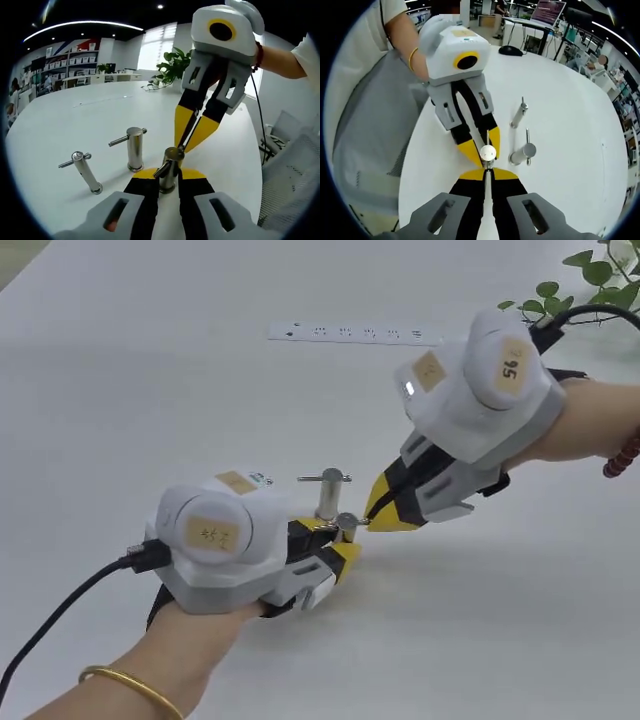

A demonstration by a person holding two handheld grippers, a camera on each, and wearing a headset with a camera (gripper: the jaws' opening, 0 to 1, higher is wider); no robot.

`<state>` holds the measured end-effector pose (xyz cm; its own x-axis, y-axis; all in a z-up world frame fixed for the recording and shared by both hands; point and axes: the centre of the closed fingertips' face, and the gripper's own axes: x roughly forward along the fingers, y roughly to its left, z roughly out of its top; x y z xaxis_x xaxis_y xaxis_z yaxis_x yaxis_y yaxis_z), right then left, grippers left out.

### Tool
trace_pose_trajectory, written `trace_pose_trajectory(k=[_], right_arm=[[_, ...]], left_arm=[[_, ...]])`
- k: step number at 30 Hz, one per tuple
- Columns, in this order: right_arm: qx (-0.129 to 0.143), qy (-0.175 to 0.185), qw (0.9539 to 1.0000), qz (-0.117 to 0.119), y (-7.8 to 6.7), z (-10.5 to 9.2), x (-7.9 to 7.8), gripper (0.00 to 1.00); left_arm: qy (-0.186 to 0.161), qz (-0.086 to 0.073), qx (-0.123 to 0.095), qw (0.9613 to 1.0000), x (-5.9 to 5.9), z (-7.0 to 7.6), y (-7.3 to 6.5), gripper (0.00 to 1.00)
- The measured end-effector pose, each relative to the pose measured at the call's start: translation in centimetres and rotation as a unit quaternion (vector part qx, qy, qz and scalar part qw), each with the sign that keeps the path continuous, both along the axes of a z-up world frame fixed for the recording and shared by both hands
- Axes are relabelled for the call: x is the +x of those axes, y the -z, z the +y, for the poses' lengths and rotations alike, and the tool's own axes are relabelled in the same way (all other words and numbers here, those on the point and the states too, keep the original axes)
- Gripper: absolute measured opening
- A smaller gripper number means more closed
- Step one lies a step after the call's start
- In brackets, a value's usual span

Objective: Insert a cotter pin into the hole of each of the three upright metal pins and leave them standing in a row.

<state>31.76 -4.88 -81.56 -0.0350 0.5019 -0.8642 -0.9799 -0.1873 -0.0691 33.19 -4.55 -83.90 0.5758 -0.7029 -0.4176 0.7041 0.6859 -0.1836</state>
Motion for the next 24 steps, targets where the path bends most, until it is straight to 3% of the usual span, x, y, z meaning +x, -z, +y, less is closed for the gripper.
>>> trace_pose_trajectory(k=[14,16,24], right_arm=[[0.004,0.015,0.9998,0.01,0.2,0.3,0.0,0.06],[0.006,0.025,0.9995,0.018,0.1,0.4,-0.1,0.1],[0.036,0.038,0.9983,0.026,-0.3,1.4,-0.2,0.17]], left_arm=[[-0.001,0.005,-0.005,1.0,0.0,0.0,0.1,0.13],[-0.001,0.005,-0.004,1.0,0.0,-0.1,0.1,0.13],[0.0,0.006,-0.003,1.0,-0.1,-0.1,0.2,0.13]])
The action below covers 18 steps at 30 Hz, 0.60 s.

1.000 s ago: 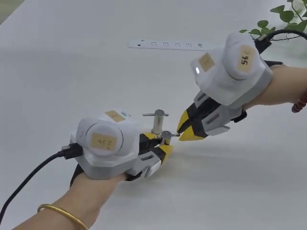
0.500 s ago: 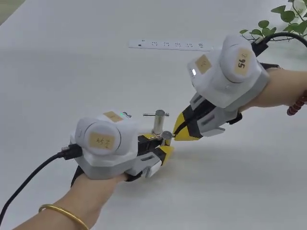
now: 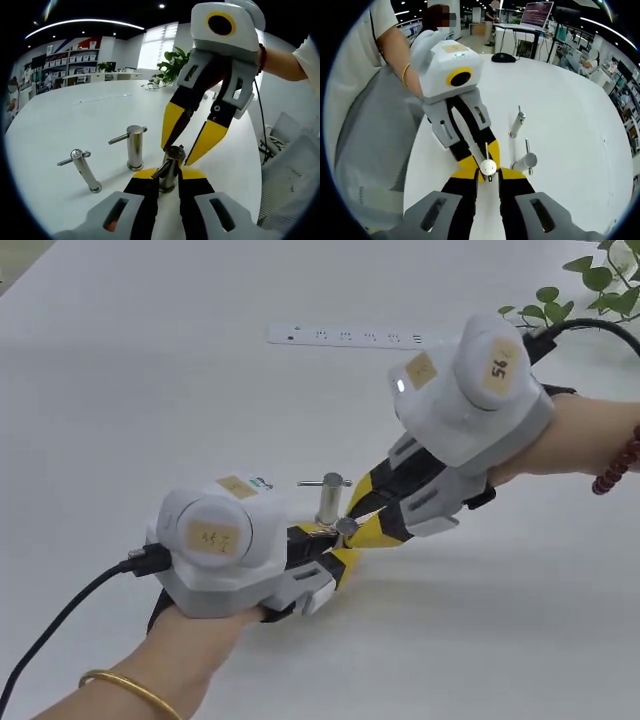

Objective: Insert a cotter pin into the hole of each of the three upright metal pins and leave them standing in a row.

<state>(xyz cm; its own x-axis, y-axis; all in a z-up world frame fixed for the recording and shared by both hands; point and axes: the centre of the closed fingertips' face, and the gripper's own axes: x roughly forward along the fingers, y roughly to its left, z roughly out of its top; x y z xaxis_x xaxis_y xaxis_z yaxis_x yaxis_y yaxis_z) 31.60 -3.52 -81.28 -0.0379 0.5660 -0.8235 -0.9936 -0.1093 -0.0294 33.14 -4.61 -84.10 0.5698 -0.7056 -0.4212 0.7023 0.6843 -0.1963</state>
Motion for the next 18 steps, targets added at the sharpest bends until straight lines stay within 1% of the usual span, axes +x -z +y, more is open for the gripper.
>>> trace_pose_trajectory(k=[5,7,11,18], right_arm=[[0.009,-0.006,0.9999,-0.004,0.43,0.4,-0.31,0.18],[0.013,-0.011,0.9998,-0.012,0.67,0.52,-0.13,0.17],[0.015,-0.01,0.9998,-0.014,0.77,0.6,0.0,0.16],[0.019,-0.001,0.9998,-0.011,0.75,0.71,0.04,0.14]], left_arm=[[0.0,0.002,0.0,1.0,-0.05,0.02,0.03,0.13],[-0.001,0.004,0.002,1.0,-0.1,0.07,0.11,0.13],[-0.002,0.007,0.005,1.0,-0.1,0.13,0.24,0.13],[0.0,0.007,0.009,0.9999,-0.08,0.16,0.32,0.13]])
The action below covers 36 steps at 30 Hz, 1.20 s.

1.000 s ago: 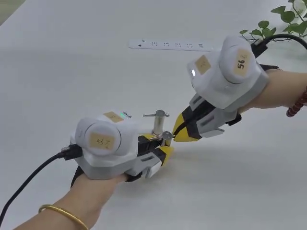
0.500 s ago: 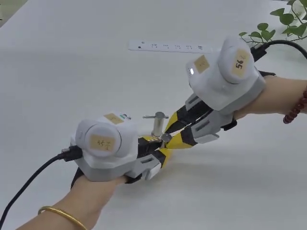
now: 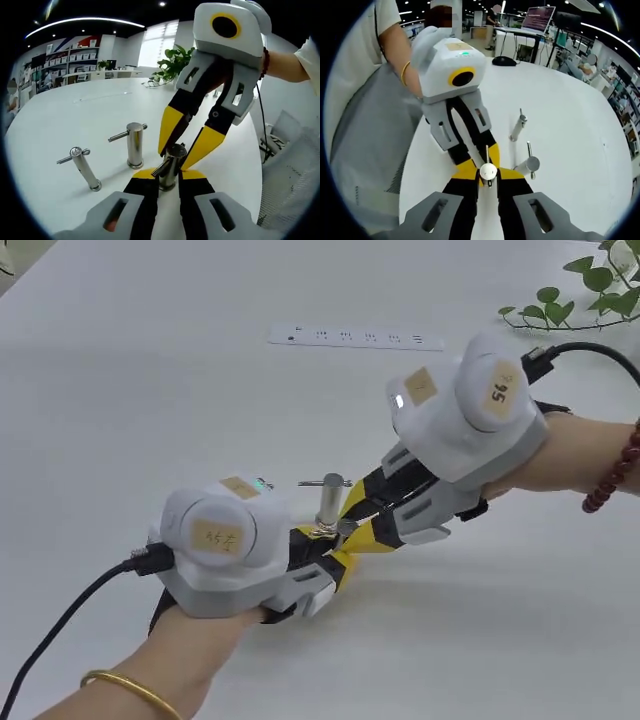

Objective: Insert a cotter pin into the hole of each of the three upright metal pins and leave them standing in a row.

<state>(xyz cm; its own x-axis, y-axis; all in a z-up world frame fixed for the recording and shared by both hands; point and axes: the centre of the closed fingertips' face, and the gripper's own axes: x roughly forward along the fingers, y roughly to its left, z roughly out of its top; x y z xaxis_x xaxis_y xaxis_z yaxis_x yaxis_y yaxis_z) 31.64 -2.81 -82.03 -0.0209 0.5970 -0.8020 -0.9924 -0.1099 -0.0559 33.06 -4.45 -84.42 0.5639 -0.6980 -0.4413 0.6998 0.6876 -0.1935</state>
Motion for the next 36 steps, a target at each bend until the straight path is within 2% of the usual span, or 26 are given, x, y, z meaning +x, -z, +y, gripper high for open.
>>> trace_pose_trajectory(k=[5,8,14,19,24,36], right_arm=[[0.007,0.011,0.9999,0.006,0.0,0.1,0.1,0.13],[0.009,0.016,0.9998,0.009,0.0,0.1,0.1,0.13],[0.014,0.025,0.9995,0.012,-0.1,0.1,-0.1,0.13],[0.016,0.028,0.9994,0.015,-0.1,0.1,0.0,0.13],[0.013,0.03,0.9994,0.012,-0.1,-0.1,0.0,0.13],[0.006,0.049,0.9988,0.003,-0.6,-1.5,1.0,0.13]], left_arm=[[0.005,-0.006,0.011,0.9999,-0.1,0.0,0.0,0.13],[0.006,-0.003,0.014,0.9999,-0.1,0.0,0.1,0.14],[0.002,-0.001,0.018,0.9998,-0.2,0.3,0.1,0.21],[0.001,0.001,0.015,0.9999,-0.3,0.7,-0.3,0.24],[-0.009,0.01,-0.002,0.9999,-0.4,1.2,-1.1,0.29],[-0.01,0.001,0.007,0.9999,-1.8,3.0,-2.4,0.39]])
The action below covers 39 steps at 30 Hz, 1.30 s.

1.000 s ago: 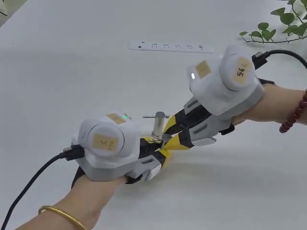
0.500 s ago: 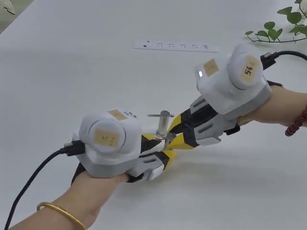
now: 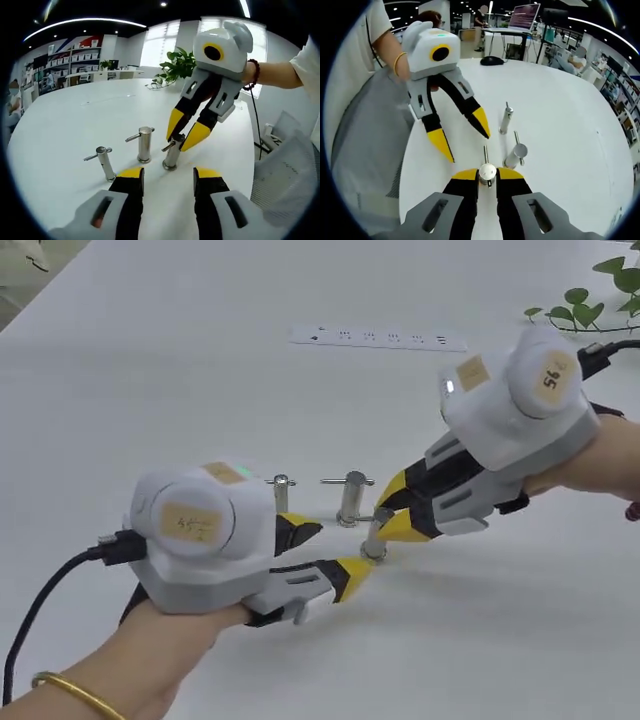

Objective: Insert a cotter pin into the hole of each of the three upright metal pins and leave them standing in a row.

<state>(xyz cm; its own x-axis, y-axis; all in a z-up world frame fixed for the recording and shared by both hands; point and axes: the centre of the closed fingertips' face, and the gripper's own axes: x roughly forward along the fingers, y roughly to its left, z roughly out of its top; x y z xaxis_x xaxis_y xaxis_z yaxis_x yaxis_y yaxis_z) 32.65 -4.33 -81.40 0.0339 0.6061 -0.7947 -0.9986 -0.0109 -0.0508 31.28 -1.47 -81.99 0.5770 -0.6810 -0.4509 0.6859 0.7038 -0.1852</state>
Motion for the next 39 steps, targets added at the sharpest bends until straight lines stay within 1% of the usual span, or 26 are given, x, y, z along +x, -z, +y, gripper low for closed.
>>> trace_pose_trajectory(k=[6,10,12,14,17,18,20,23,31,35,37,39], right_arm=[[-0.006,0.009,0.9999,-0.003,-0.1,-0.9,0.7,0.13],[-0.012,0.015,0.9998,-0.007,-0.1,-1.6,1.3,0.13],[-0.013,0.018,0.9997,-0.008,-0.2,-1.8,1.6,0.13],[-0.014,0.022,0.9996,-0.009,-0.2,-2.0,1.9,0.13],[-0.018,0.023,0.9995,-0.012,-0.2,-2.3,2.2,0.13],[-0.018,0.024,0.9995,-0.011,-0.2,-2.4,2.4,0.13],[-0.019,0.027,0.9994,-0.012,-0.2,-2.7,2.6,0.13],[-0.02,0.03,0.9993,-0.013,-0.1,-3.0,2.9,0.13],[-0.024,0.036,0.999,-0.016,0.1,-3.6,3.6,0.13],[-0.022,0.034,0.999,-0.017,0.0,-3.6,3.8,0.13],[-0.023,0.034,0.999,-0.017,0.0,-3.7,4.0,0.13],[-0.024,0.033,0.999,-0.018,0.1,-3.8,4.1,0.13]], left_arm=[[-0.011,-0.01,-0.003,0.9999,-0.4,1.0,-1.2,0.47],[-0.025,-0.014,-0.007,0.9996,-0.4,1.8,-1.8,0.5],[-0.038,-0.021,-0.007,0.999,-0.2,2.3,-2.2,0.53],[-0.046,-0.024,-0.003,0.9986,-0.1,2.7,-2.3,0.56],[-0.05,-0.028,0.004,0.9983,-0.1,3.0,-2.4,0.6],[-0.049,-0.031,0.008,0.9983,-0.1,3.1,-2.4,0.6],[-0.052,-0.03,0.01,0.9981,-0.1,3.3,-2.4,0.61],[-0.06,-0.032,0.007,0.9977,0.0,3.7,-2.6,0.64],[-0.07,-0.04,-0.004,0.9967,0.5,4.6,-3.2,0.68],[-0.069,-0.046,-0.001,0.9966,0.5,4.8,-3.6,0.69],[-0.066,-0.05,0.006,0.9965,0.5,5.0,-3.6,0.69],[-0.065,-0.052,0.009,0.9965,0.5,5.1,-3.6,0.69]])
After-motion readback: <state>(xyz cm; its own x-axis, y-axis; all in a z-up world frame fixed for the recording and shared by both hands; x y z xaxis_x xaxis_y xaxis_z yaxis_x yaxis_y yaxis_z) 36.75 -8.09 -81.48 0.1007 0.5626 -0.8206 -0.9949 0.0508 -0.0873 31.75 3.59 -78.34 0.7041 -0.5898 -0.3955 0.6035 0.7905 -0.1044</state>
